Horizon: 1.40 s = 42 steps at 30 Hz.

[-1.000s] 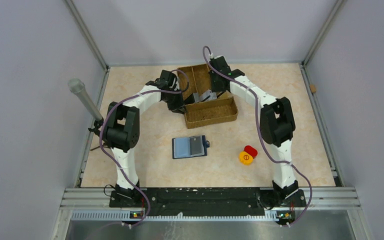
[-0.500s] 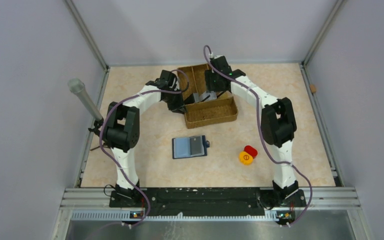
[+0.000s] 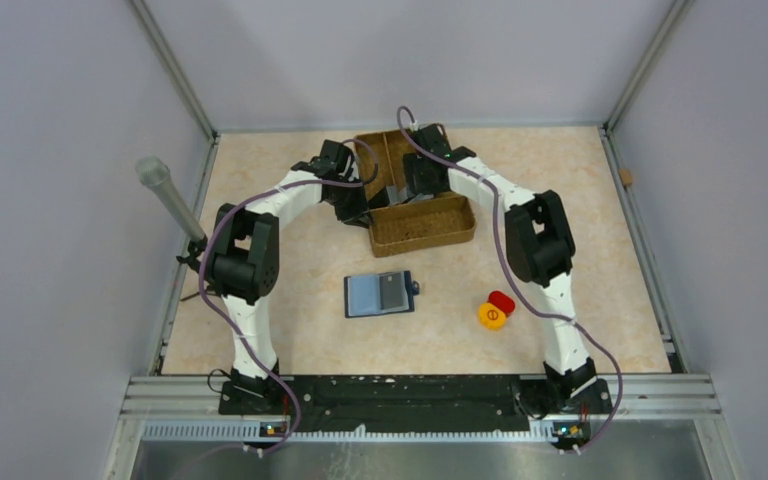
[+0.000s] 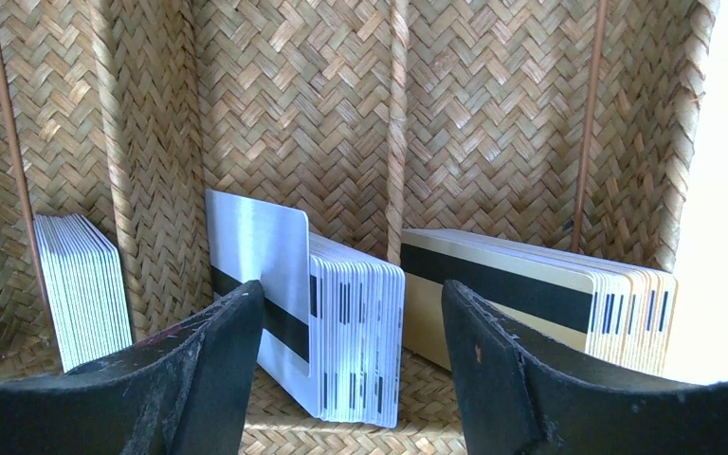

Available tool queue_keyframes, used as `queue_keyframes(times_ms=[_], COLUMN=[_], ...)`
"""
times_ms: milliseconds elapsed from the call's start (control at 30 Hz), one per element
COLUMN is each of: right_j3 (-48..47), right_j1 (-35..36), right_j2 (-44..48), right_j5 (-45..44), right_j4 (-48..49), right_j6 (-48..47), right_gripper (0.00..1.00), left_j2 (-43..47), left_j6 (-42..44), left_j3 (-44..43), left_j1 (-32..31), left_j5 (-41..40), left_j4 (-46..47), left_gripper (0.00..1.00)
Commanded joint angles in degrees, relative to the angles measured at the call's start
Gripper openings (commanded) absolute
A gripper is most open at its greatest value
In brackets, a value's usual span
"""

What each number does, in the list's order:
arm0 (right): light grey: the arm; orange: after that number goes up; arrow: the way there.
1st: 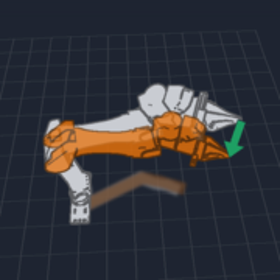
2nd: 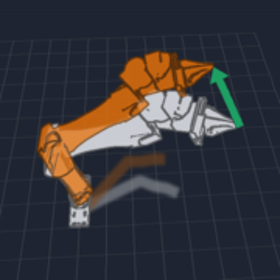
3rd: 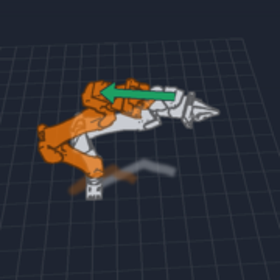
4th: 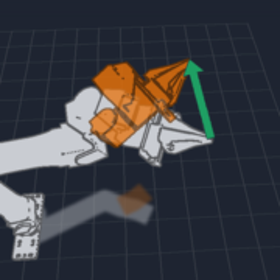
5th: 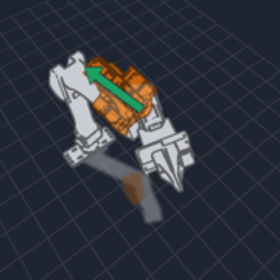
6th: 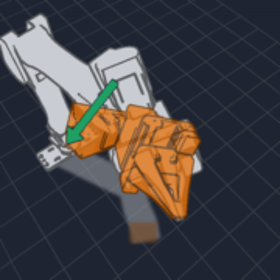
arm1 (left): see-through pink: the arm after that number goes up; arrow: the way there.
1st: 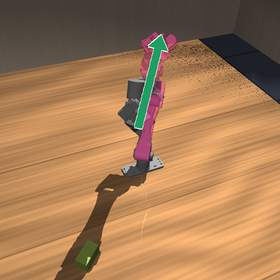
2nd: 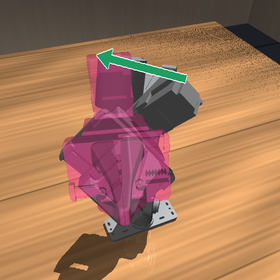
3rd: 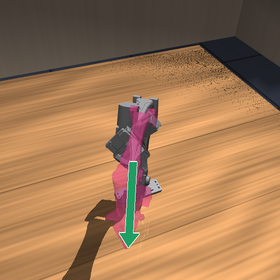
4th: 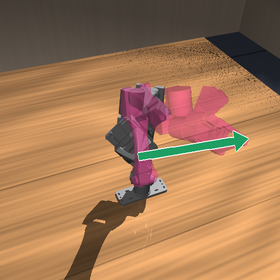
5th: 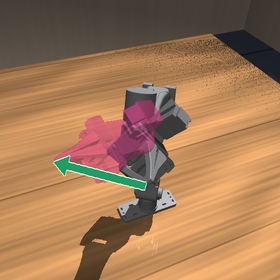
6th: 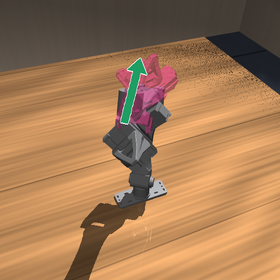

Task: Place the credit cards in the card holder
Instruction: Pick up the credit card from the storage box.

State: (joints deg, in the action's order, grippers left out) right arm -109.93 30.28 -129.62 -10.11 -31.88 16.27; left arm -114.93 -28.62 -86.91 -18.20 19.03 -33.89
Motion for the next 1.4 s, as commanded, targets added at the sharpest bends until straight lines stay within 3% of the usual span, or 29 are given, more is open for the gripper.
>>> queue_keyframes(times_ms=[0,467,1200,1367], right_j3=[-2.7,-3.3,-1.7,-1.1], right_j1=[0.2,0.3,0.2,0.3], right_j2=[1.0,5.2,7.2,7.4], right_j5=[-4.4,-5.3,-4.8,-3.8], right_j4=[-1.7,-2.5,-0.4,1.3], right_j6=[0.1,0.2,0.2,0.1], right_gripper=[0.67,0.65,0.27,0.13], left_j2=[-0.3,-0.3,-0.5,-0.6], left_j6=[1.8,1.8,1.9,1.9], left_j3=[-0.3,-0.4,-0.4,-0.4], left_j1=[0.3,0.3,0.3,0.3], left_j5=[-2.2,-1.9,-1.4,-1.3], left_j4=[-1.6,-1.7,-1.7,-1.7], left_gripper=[0.15,0.14,0.13,0.13])
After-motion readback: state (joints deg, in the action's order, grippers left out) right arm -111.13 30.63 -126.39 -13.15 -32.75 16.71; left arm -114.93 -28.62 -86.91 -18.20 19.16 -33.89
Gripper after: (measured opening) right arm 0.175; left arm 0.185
